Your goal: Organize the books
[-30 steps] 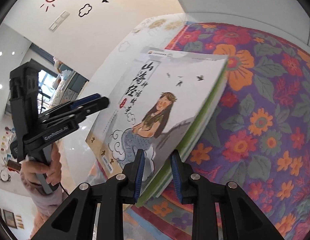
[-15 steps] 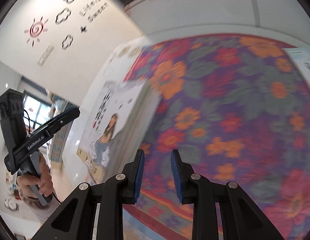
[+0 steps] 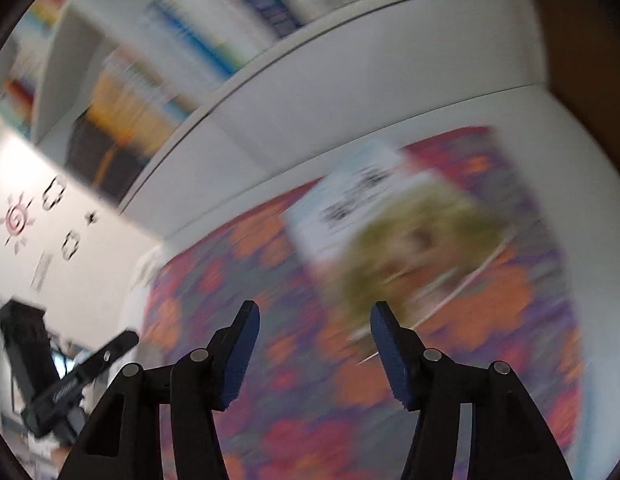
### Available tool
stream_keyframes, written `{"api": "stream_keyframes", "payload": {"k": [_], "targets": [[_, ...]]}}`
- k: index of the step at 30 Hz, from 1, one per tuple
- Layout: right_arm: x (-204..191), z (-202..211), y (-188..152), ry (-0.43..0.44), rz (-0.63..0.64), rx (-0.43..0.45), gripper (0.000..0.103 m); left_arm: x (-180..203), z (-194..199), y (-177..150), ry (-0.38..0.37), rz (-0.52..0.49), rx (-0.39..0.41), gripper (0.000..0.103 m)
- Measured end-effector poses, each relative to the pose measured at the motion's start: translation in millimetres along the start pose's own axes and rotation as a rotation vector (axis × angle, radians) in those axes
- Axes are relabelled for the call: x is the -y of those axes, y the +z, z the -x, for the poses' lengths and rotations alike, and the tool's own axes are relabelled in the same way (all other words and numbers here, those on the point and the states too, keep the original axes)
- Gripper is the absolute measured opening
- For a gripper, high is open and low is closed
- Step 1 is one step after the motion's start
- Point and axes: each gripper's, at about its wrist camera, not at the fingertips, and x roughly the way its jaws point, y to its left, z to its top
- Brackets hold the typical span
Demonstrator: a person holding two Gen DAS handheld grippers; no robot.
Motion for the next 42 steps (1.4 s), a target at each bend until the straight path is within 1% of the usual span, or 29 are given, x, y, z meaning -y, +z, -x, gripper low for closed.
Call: {"api": "stream_keyframes", "payload": {"k": [1,4,7,10,11,12,13,14,16,18,20,22,27,28,30,31,32,33,35,37,39,41,42], "targets": [[15,-1,10,-0.001,-0.007,0.013,0.056,8,-13,-2,-0.007,0.001,-0.005,0.035],[37,-3,24,-0.035,0.015,0.048,0.056,32,-58,-10,-0.033,0.023,-0.027,0.035],[58,-7,38,-0.092,0.043,0.081,0.056,47,-104,-21,-0.069,0.082,-0.075,0.035],[76,-19,48,-0.115,0.019,0.095,0.056,53,-127,-31,-0.078,0.146,-0.073,0.035],[86,-26,51,-0.119,0.008,0.093,0.056,55,-132,-35,-0.069,0.145,-0.068,0.034],[88,-33,53,-0.125,0.009,0.089,0.056,58,-131,-37,-0.055,0.120,-0.036,0.035],[91,-41,54,-0.139,0.015,0.086,0.056,62,-131,-37,-0.030,0.085,-0.028,0.035],[93,-46,55,-0.146,0.023,0.086,0.056,67,-132,-37,-0.011,0.046,-0.036,0.035],[100,-59,56,-0.154,0.014,0.084,0.057,65,-132,-38,-0.013,0.041,-0.024,0.035],[105,-60,52,-0.097,-0.014,0.151,0.058,57,-132,-38,-0.044,0.062,-0.009,0.035],[105,-60,47,-0.077,-0.015,0.183,0.058,52,-130,-38,-0.070,0.081,-0.005,0.035],[103,-59,46,-0.033,0.012,0.164,0.062,51,-130,-38,-0.071,0.077,-0.005,0.035],[105,-56,43,0.065,0.031,0.128,0.062,64,-134,-37,-0.017,0.011,-0.002,0.035],[101,-57,42,0.080,0.050,0.112,0.062,66,-135,-38,-0.008,-0.002,-0.004,0.034],[93,-61,38,0.056,0.094,0.099,0.062,68,-135,-36,0.006,-0.024,-0.006,0.034],[85,-64,36,0.008,0.132,0.095,0.062,69,-135,-35,0.015,-0.044,-0.012,0.035],[83,-64,34,-0.014,0.148,0.093,0.062,71,-135,-34,0.026,-0.067,-0.021,0.035],[85,-64,34,-0.023,0.154,0.088,0.062,71,-135,-33,0.027,-0.072,-0.029,0.035],[88,-62,33,-0.002,0.134,0.082,0.063,69,-136,-31,0.009,-0.056,-0.042,0.035],[94,-61,33,0.020,0.097,0.083,0.063,68,-136,-29,0.011,-0.066,-0.055,0.035],[91,-60,29,0.002,0.088,0.076,0.063,70,-134,-28,0.033,-0.085,-0.068,0.035],[80,-61,21,-0.031,0.113,0.059,0.063,71,-133,-26,0.063,-0.097,-0.086,0.036],[72,-63,18,-0.049,0.137,0.046,0.063,70,-133,-26,0.064,-0.094,-0.096,0.036]]}}
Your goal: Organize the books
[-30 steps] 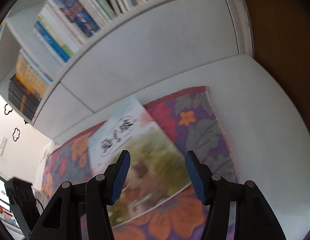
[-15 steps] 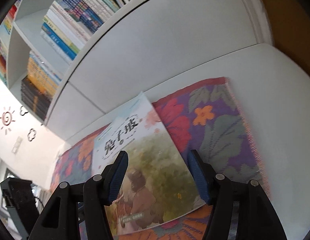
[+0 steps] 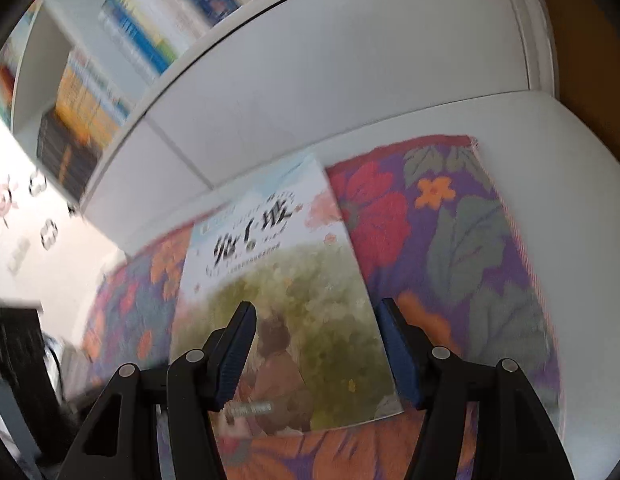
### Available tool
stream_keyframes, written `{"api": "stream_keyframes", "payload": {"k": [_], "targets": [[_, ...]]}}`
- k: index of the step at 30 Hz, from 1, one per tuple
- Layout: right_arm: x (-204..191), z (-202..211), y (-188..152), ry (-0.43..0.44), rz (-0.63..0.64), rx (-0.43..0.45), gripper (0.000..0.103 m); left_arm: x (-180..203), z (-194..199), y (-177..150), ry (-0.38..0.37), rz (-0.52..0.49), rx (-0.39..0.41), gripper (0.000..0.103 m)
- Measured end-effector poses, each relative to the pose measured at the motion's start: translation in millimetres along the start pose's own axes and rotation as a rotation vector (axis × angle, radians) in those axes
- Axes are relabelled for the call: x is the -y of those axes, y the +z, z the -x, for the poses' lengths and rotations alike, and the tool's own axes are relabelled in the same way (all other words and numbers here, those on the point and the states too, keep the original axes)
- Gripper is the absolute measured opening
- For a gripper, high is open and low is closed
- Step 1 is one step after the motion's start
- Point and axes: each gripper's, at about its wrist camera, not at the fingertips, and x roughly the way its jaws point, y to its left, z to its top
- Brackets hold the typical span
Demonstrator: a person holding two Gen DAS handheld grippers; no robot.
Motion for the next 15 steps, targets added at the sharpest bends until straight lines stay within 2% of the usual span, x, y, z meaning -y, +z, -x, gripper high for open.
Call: {"api": "stream_keyframes", "payload": {"k": [3,5,8,12,15], "targets": [[-12,5,-13,-0.019,0.017,-0.035,0.063,-10,6,-3,-0.023,0.014,-0.034,0.036],[-16,11,-22,-0.012,0.002,-0.065,0.063,-20,14,-13,-0.069,0.036,-0.056,0.036],[-25,16,-30,-0.005,-0.002,-0.112,0.062,-28,25,-28,-0.095,0.017,-0.081,0.036],[-48,18,-44,-0.028,0.052,-0.175,0.062,-53,41,-45,-0.142,0.051,-0.099,0.036],[-66,19,-59,-0.019,0.061,-0.200,0.062,-71,55,-57,-0.149,0.075,-0.119,0.036]]}}
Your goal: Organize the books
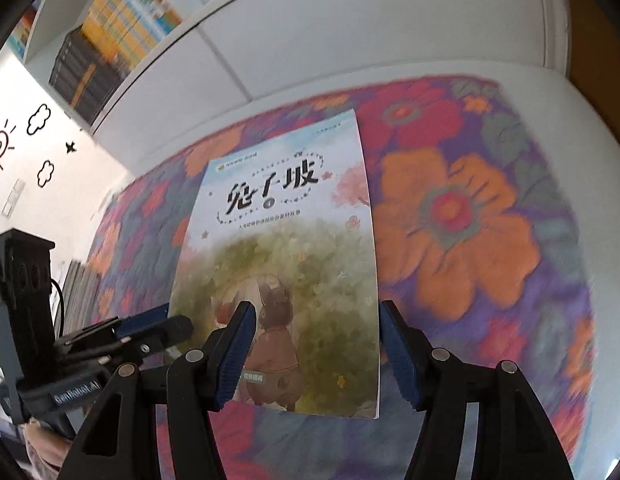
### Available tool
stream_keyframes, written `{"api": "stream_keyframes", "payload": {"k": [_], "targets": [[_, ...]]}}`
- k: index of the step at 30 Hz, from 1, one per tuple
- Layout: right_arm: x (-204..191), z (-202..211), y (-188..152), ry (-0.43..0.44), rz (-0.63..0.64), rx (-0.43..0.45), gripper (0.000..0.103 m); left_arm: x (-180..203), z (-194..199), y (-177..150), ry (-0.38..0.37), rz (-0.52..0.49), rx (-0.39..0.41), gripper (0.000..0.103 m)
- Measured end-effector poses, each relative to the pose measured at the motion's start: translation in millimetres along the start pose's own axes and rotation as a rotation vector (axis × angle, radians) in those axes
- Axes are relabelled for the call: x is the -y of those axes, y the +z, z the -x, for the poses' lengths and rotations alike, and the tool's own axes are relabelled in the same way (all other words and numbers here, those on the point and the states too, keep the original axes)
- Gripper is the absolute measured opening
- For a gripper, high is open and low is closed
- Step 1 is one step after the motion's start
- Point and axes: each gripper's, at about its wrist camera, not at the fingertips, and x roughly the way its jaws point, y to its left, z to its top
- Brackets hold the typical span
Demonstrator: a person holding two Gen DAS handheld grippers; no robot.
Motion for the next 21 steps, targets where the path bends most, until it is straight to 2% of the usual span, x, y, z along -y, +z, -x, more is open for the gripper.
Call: {"api": "stream_keyframes", "payload": {"k": [5,8,11,16,21], "targets": [[-43,-2,-28,0.025,0.051,-0.039,0.062,-14,26,-32,0.117,-0.046,0.000,0.036],[-71,-4,-44,-0.004,0.100,-0.057,0.062,-25,42,-54,0.146,-0.057,0.002,0.036],[-88,-6,-58,0.030,0.107,-0.077,0.062,-39,58,-73,0.170,-0.050,0.015,0.036],[-125,-5,-90,0.059,0.185,-0.133,0.062,-72,82,-105,0.091,0.011,0.032,0.036],[-140,2,-121,0.124,0.210,-0.241,0.062,-87,109,-141,0.035,-0.018,0.018,0.036]]}}
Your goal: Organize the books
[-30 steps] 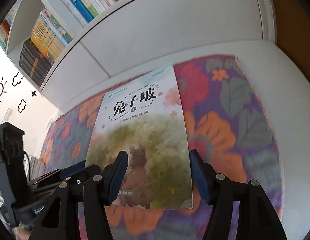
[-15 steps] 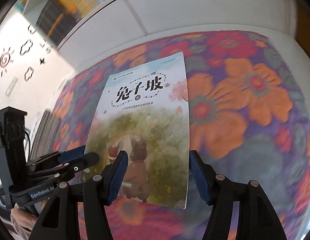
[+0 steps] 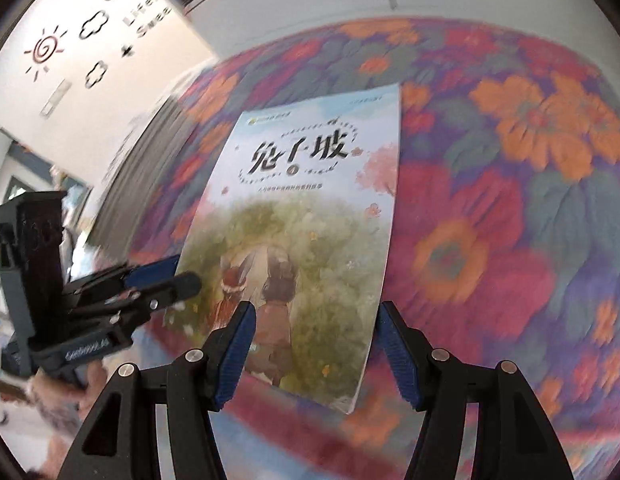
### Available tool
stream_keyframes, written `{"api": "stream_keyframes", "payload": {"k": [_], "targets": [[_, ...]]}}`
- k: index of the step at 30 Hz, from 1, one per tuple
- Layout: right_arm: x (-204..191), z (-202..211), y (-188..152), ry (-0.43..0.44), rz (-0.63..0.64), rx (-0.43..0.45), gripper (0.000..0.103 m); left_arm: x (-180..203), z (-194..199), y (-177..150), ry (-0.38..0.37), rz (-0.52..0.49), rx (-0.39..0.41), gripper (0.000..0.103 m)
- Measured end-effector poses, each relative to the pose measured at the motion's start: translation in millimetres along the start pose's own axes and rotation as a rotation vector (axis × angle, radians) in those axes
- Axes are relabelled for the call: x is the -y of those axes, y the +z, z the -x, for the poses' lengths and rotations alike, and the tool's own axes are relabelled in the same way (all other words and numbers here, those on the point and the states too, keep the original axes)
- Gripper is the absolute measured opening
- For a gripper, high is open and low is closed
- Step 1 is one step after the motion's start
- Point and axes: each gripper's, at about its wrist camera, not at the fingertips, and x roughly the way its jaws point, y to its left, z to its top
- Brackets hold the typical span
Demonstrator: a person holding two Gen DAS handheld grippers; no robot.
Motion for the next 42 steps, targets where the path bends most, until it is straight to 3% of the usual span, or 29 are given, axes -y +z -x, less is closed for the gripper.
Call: {"api": "stream_keyframes", "payload": {"k": [3,7,11,16,18,24,28,31,38,42], "targets": [[-17,5,-16,0.025,0.091,-0.020,0.060,-11,2,-6,-0.051,-0.001,-0.029,0.036],[5,-7,-9,0.106,-0.012,-0.042,0.057,-23,-2,3,-0.121,0.044,-0.053,0.036],[20,-11,10,0.186,-0.057,-0.021,0.054,-21,-10,12,-0.120,0.031,-0.051,0.036],[28,-11,25,0.185,-0.071,-0.039,0.048,-36,-18,27,-0.183,0.096,-0.073,0.036],[32,-13,32,0.186,-0.063,-0.055,0.046,-41,-21,34,-0.201,0.112,-0.087,0.031],[50,-17,41,0.208,-0.074,-0.117,0.017,-32,-25,41,-0.135,0.046,-0.095,0.027],[68,-18,37,0.325,-0.090,-0.143,0.017,-14,-30,47,-0.048,-0.028,-0.069,0.030],[77,-22,33,0.402,-0.144,-0.114,0.015,-5,-32,47,-0.002,-0.051,-0.044,0.032],[48,-12,29,0.251,-0.047,-0.047,0.015,4,-34,47,0.067,-0.081,-0.030,0.035],[45,-13,30,0.229,-0.040,-0.040,0.016,2,-34,47,0.073,-0.080,-0.018,0.035]]}}
